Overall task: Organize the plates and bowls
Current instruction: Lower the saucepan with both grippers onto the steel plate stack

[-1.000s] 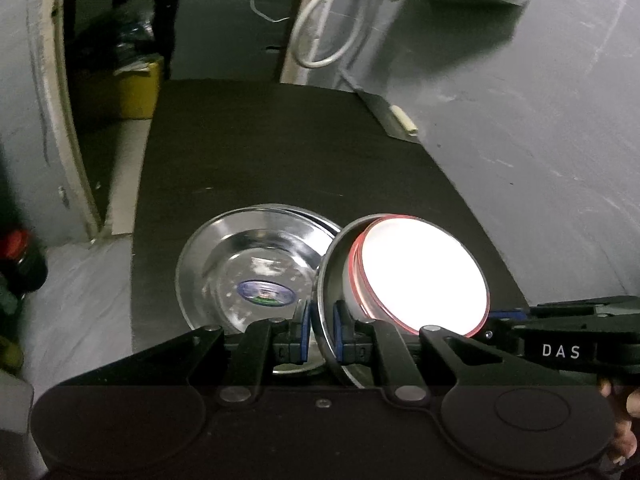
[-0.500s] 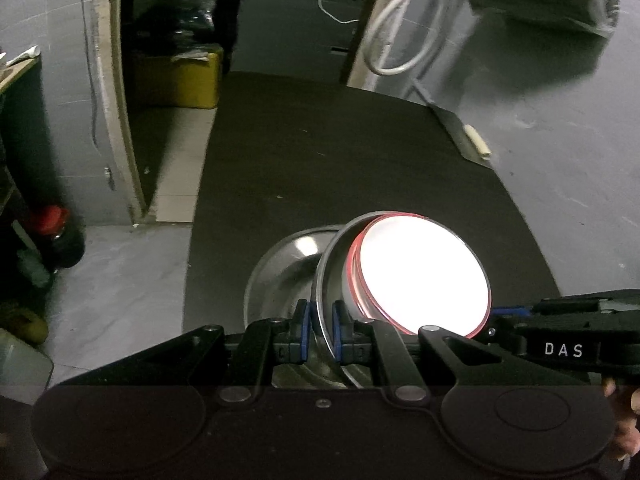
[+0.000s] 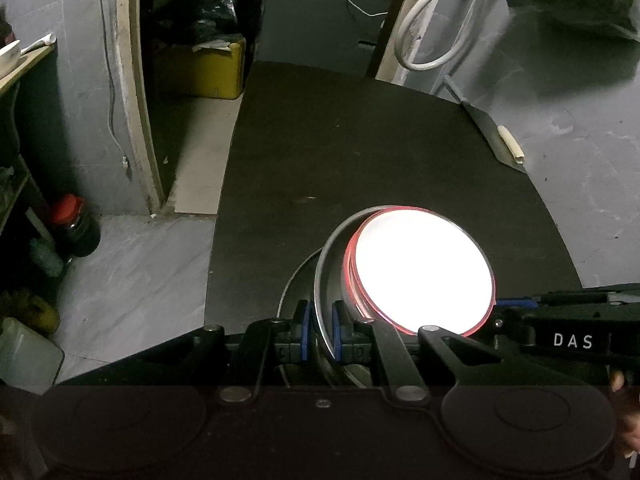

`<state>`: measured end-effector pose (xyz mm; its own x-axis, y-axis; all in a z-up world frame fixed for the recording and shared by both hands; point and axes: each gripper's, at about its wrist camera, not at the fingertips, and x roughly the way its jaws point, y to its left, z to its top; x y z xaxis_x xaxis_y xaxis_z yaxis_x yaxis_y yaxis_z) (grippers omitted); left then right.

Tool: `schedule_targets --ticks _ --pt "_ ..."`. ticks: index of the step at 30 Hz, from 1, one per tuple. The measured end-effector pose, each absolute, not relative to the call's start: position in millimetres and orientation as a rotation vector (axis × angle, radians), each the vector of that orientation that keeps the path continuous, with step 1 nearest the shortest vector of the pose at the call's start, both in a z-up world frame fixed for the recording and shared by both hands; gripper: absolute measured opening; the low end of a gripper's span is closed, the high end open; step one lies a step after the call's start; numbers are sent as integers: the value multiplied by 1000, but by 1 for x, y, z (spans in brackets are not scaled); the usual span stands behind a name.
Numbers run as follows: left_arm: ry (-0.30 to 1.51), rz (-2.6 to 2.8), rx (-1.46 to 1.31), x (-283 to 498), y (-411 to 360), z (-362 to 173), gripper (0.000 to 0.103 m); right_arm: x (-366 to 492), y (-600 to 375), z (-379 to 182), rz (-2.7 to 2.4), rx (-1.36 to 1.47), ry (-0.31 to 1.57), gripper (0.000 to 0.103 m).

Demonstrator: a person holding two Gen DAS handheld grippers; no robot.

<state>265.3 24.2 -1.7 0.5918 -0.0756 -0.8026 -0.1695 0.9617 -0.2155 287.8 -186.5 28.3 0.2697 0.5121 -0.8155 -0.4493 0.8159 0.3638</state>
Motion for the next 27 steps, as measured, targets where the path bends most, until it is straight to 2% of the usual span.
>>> schedule_targets --ticks 27 --pt "949 56 -292 269 25 -8 9 290 -181 23 613 83 1147 17"
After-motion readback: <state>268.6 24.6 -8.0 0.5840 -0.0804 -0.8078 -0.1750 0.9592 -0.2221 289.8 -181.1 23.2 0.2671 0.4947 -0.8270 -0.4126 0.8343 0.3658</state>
